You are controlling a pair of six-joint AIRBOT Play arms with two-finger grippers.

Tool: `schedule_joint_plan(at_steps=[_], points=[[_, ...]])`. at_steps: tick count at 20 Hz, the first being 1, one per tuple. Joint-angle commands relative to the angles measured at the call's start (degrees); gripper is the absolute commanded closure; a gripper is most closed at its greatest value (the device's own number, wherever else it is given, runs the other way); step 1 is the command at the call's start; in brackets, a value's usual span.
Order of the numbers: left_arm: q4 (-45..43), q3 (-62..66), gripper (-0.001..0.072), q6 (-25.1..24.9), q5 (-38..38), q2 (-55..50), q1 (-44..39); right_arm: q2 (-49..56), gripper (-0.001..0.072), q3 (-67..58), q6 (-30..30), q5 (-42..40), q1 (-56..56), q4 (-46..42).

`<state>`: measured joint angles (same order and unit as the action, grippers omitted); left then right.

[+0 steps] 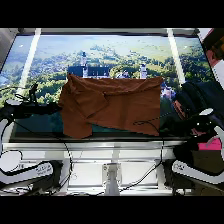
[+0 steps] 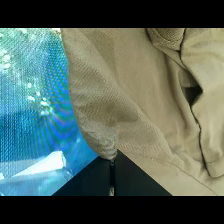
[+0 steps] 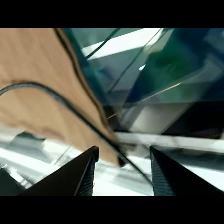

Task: Fold the clothes and pants, and hang the long-sleeved shirts on hangers.

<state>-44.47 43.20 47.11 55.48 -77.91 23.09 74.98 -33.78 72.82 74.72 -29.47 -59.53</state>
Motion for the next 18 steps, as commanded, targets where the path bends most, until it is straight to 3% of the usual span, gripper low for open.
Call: schedule_joint_plan(at_steps=[1,12,13,18], points=[[0.0,0.0,0.0684,0.0,0.2,0.0,0.0,2.3,0.0326,1.4,-0.3,-1.5,-0.1,0.0],[0.0,0.0,0.0684,0.0,0.2,0.0,0.0,2.3,0.0351,1.9,2.4,-8.5,0.0,8.4],[0.0,0.0,0.0685,0.0,0.2,0.0,0.0,2.3,0.0401,2.8,2.7,-9.3,0.0,9.1],[0.0,0.0,0.0685,0.0,0.9,0.0,0.0,2.3,0.0403,8.1,-0.5,-12.3,-0.1,13.9]])
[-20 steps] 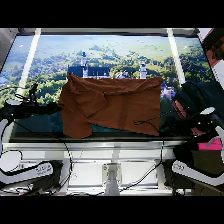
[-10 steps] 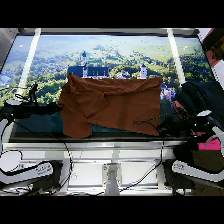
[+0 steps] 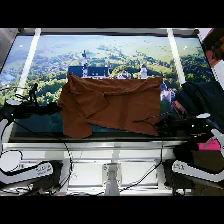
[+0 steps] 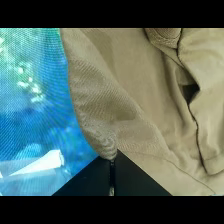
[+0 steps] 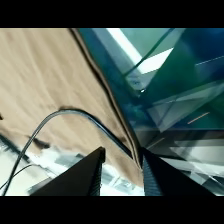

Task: Fold the clothes and pants, and hang the long-sleeved shirts on hangers.

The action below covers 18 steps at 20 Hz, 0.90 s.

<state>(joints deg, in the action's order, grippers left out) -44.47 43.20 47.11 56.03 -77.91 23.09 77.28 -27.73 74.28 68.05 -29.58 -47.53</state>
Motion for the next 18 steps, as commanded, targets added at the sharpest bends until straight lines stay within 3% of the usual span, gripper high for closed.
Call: schedule_joint_plan(at_steps=[1,3,5,9,13,18], points=[[0.0,0.0,0.0684,0.0,0.3,0.0,0.0,0.0,0.0405,2.1,-3.3,-5.1,0.0,4.0],[0.0,0.0,0.0685,0.0,0.3,0.0,0.0,0.0,0.0425,2.0,-5.6,-4.9,0.0,6.3],[0.0,0.0,0.0684,0.0,0.4,0.0,0.0,0.0,0.0695,2.0,-8.1,-5.3,0.0,6.9],[1.5,0.0,0.0684,0.0,0.7,0.3,0.0,-1.0,0.0694,1.6,-15.3,-6.0,0.0,10.3],[5.8,2.3,0.0685,0.0,0.8,3.1,0.2,-4.9,0.0694,-3.5,-25.0,-2.9,0.0,20.9],[8.4,10.1,0.0685,0.0,-0.5,10.6,0.2,-14.1,0.0694,-15.5,-27.5,-1.7,0.1,26.0]])
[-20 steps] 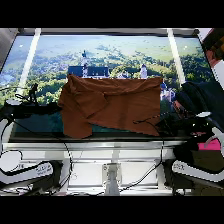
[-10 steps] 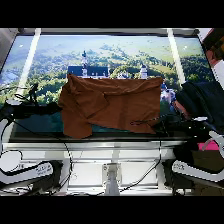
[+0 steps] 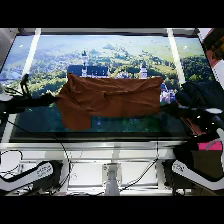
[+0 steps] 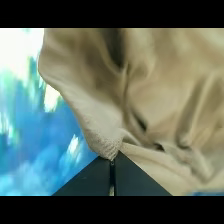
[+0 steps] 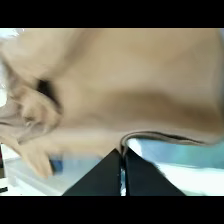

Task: Fold the clothes and pants, and hang the long-sleeved shirts on hangers.

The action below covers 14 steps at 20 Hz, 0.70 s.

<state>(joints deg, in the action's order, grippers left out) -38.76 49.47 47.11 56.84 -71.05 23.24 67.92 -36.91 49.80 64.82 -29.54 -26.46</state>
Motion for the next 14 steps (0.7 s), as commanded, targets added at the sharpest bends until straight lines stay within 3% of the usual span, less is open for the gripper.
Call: schedule_joint_plan(at_steps=[1,9,14], points=[[5.2,5.3,0.0685,0.0,-2.5,5.2,0.1,-6.5,0.0694,-9.2,-3.1,2.0,0.0,5.5],[22.7,17.0,0.0685,-0.1,-13.2,19.6,0.1,-20.0,0.0694,-37.1,-4.4,1.8,0.0,5.4],[23.1,22.7,0.0685,-0.1,-20.0,33.2,0.1,-27.3,0.0695,-51.1,-3.7,1.3,0.0,-0.4]])
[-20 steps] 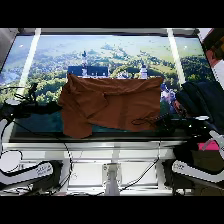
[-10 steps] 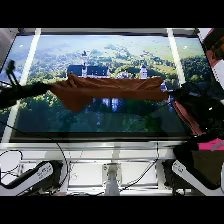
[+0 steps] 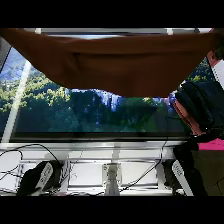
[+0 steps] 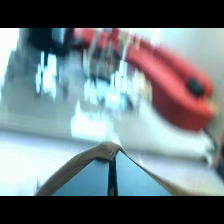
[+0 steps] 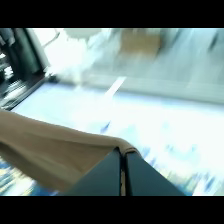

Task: Fold the clothes and pants, and hang the long-sleeved shirts on hangers.

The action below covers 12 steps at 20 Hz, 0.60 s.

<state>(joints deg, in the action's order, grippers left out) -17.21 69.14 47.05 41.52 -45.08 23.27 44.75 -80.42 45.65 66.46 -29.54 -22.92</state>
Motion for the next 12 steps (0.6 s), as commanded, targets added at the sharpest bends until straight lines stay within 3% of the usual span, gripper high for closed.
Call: schedule_joint_plan(at_steps=[1,7,9,12], points=[[1.4,3.3,0.0685,0.0,-6.3,10.2,0.0,-5.6,0.0694,-9.2,2.2,-0.2,0.0,-6.1],[-4.7,3.3,0.0687,0.3,-9.6,24.7,0.0,-13.5,0.0694,-12.0,13.4,0.2,0.0,-16.2],[-7.7,3.3,0.0687,6.6,-9.1,26.1,0.0,-13.8,0.0695,-11.9,17.6,0.1,0.0,-17.6],[-21.1,1.9,0.0688,20.5,-3.6,24.3,0.0,-11.5,0.0695,-10.6,18.8,0.1,0.0,-19.4]])
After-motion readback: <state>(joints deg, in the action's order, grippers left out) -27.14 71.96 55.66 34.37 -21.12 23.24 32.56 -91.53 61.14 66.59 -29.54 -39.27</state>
